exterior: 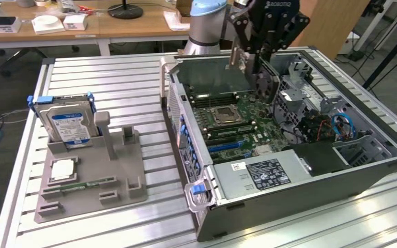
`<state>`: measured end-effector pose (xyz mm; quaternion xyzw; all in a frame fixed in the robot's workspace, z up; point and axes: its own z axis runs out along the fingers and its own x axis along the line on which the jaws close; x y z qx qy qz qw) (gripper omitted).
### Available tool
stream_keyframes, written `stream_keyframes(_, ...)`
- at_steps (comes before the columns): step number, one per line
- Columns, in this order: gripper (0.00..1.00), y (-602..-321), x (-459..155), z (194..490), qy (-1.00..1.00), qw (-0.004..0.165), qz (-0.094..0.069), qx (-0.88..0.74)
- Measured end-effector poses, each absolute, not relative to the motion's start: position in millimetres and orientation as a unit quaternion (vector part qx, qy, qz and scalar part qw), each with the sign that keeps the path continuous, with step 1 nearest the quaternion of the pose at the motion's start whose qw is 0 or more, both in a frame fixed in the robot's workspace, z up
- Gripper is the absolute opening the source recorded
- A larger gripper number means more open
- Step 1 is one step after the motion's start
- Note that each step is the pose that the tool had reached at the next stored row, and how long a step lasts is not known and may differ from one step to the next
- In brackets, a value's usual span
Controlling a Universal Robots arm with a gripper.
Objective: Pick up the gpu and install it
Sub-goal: 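Pick up the gpu and move the gpu toward the slot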
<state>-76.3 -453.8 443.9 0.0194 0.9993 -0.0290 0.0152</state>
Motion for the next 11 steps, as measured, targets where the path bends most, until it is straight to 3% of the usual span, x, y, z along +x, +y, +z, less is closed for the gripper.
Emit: stream_keyframes(11, 0.26, -454, -39, 444, 0.999, 0.015, -0.027, 0.019)
